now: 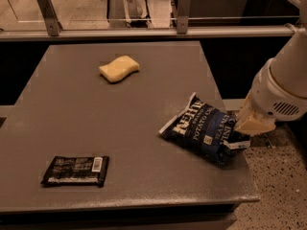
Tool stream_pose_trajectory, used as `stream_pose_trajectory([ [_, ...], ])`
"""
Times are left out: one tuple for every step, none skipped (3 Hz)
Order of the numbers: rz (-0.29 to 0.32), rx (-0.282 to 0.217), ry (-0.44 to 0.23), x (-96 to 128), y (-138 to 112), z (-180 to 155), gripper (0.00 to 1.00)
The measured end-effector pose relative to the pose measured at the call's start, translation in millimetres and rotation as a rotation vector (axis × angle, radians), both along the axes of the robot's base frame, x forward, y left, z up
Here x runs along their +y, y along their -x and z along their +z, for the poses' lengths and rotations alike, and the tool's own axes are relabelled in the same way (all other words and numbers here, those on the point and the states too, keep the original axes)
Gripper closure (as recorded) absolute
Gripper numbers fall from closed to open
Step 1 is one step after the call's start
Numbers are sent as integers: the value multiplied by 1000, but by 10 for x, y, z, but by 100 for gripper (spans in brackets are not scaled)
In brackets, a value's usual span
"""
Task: Move blue chip bag near sponge
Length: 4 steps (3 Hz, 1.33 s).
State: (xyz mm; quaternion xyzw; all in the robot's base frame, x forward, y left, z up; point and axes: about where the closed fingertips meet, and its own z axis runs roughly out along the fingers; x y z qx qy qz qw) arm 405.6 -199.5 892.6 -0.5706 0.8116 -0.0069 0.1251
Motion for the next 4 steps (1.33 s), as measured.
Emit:
stream_pose_trajectory([
  [0,0,0,0,0,0,100],
  [2,3,-4,35,-192,54,100],
  [0,14,-75,24,-535,164,100],
  [-27,-27,-175,-17,-918,433,100],
])
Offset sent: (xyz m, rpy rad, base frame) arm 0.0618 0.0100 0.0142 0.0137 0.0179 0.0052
